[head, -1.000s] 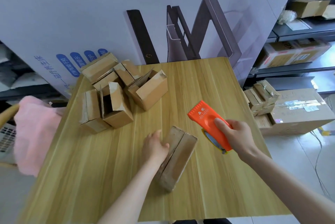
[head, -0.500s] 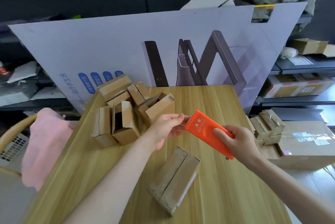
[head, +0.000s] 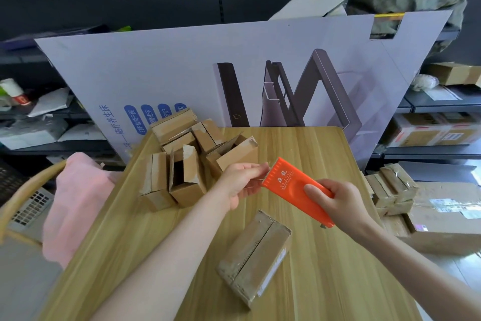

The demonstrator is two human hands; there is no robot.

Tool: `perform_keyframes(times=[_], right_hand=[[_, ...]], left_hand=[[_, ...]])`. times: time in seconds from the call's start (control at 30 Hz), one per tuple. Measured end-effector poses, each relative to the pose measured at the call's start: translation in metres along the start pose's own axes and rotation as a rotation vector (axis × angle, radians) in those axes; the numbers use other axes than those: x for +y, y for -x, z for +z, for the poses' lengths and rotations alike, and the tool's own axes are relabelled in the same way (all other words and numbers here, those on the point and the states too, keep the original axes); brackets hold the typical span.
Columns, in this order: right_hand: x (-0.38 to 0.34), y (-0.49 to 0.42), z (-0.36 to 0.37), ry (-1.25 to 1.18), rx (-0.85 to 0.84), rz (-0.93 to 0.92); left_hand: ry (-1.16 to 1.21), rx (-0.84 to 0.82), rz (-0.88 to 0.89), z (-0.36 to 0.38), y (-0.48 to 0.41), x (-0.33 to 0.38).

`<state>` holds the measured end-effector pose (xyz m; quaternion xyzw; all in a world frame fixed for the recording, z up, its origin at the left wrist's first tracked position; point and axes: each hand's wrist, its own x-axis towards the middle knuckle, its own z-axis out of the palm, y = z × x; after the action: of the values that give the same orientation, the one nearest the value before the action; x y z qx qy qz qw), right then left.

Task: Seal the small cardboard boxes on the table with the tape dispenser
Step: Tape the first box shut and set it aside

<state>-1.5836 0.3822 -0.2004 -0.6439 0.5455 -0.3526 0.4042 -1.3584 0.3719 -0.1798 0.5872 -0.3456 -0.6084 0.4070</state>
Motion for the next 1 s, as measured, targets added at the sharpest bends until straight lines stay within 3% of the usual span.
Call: perform_keyframes(times=[0.23, 0.47, 0.57, 0.83, 1.0], right_hand=[[-0.011, -0.003, 0.007, 0.099, 0.002, -0.016], [-0.012, -0.003, 0.005, 0.087, 0.008, -0.016], [-0.011, -0.002, 0.005, 0.078, 0.012, -0.011], [-0.023, -0.004, 0.010, 0.190, 0.002, 0.001], [-0.031, -0.006, 0.009, 0.259, -0.007, 0.017]], left_hand=[[-0.025, 0.135, 0.039, -0.001, -0.011, 0.001], [0.149, 0.010, -0.099, -0.008, -0.015, 0.005], [0.112, -0.006, -0.079, -0.007, -0.015, 0.005], [-0.042, 0.232, 0.013, -0.006, -0.027, 0.004], [-0.057, 0.293, 0.024, -0.009, -0.038, 0.005]])
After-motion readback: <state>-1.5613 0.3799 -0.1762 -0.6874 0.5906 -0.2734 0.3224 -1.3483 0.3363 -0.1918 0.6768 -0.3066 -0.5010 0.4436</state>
